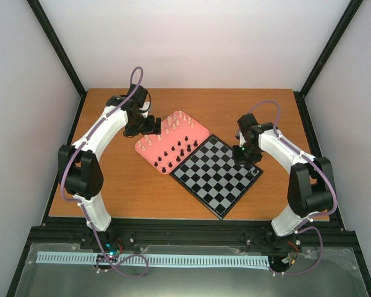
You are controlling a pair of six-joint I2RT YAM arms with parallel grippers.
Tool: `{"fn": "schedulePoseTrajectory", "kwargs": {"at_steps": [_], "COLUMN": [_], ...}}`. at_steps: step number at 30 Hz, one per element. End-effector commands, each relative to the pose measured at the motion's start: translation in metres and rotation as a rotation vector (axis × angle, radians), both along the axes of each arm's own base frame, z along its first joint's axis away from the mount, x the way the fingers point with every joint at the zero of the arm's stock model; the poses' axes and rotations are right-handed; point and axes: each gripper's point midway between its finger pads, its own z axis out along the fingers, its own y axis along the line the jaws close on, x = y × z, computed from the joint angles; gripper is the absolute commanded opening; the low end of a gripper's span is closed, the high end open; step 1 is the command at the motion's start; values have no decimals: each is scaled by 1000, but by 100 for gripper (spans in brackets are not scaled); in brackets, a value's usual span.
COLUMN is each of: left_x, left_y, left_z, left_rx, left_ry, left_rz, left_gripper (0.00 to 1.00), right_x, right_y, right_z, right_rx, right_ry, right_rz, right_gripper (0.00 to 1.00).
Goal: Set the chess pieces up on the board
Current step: Place the chess piece on the chessboard.
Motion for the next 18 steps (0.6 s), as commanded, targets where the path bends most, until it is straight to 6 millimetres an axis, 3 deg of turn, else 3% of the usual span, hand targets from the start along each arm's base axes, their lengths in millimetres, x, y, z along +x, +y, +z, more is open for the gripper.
{"fn": "schedulePoseTrajectory", "kwargs": {"at_steps": [1,8,18], "left_x": [3,2,3], "left_y": [-2,0,-1], "left_z": [7,6,4], "left_rx": [-24,-18,-20], "left_ry": [-20,-19,-15], "left_rz": [7,7,6], "left_gripper": [100,100,100], "right_x": [-6,-16,-9], "right_y": [-8,-16,-24], "right_z": [-4,-21,-27], "right_rx": [-17,-55,-95], "right_ry": [-11,15,2], "right_rz": [-20,-36,-72], "right_gripper": [3,3,6]}}
